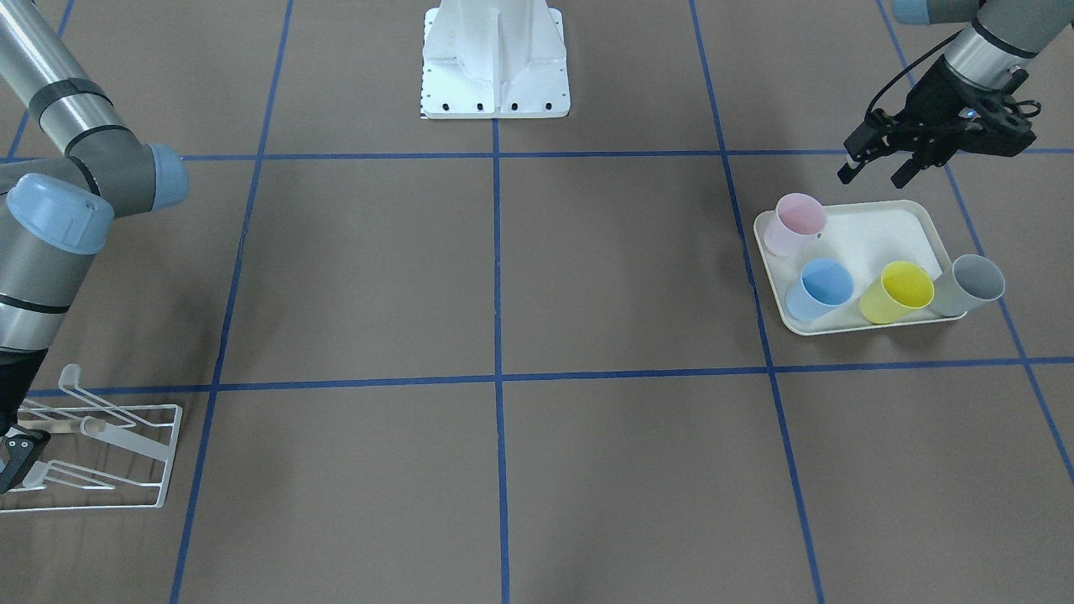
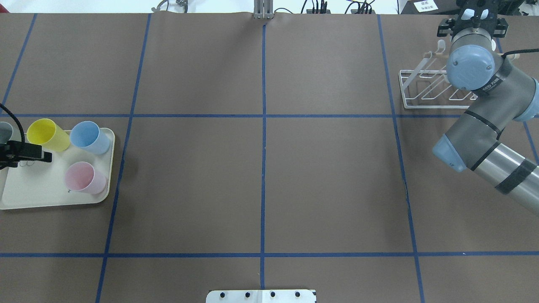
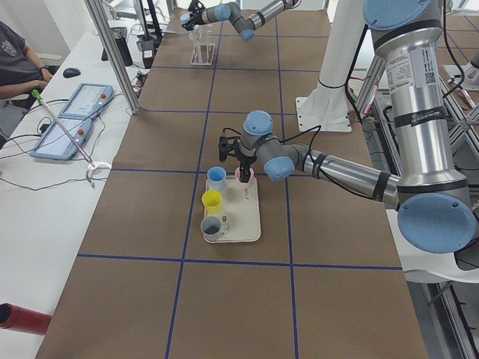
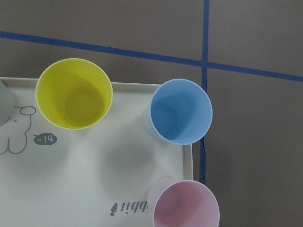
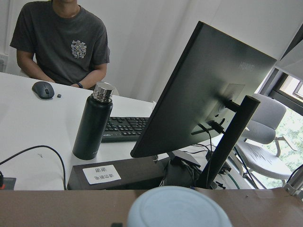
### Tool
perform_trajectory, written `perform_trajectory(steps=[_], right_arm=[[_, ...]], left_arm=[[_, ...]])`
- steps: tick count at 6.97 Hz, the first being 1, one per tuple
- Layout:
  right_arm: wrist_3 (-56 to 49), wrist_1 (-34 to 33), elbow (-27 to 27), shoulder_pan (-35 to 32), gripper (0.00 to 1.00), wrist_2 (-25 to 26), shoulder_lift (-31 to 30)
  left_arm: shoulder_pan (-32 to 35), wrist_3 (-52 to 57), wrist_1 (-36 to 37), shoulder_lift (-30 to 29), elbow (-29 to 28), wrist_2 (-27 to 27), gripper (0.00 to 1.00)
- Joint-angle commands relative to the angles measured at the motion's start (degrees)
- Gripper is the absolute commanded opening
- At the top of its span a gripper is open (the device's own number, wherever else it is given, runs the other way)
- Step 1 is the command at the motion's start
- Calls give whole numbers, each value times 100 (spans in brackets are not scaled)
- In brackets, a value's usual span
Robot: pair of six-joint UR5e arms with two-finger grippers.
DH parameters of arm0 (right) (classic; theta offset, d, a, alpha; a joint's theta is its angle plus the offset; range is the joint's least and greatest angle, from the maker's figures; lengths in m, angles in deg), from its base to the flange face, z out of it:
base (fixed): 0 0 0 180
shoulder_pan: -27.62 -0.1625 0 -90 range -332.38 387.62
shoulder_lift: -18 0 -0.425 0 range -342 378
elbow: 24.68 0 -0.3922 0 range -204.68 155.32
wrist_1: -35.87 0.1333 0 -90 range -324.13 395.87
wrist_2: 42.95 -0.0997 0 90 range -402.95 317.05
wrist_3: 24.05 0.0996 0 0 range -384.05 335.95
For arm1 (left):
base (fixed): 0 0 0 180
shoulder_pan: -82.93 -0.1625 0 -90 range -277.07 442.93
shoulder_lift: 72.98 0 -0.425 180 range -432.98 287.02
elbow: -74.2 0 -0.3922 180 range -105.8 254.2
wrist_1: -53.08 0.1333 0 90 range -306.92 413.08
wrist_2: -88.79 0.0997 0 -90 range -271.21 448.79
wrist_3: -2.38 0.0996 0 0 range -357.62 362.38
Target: Transfer IKEA cup to right arm and place on rack
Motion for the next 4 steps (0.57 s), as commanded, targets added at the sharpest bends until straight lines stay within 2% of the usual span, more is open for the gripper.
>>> perform_trajectory(steps=[1, 4], right_arm=[[0, 0, -4, 90, 0, 3, -12], [0, 0, -66, 161, 0, 3, -12]], left_arm=[[-4, 0, 0, -3, -13, 0, 100], [5, -9, 0, -47, -22, 0, 100]])
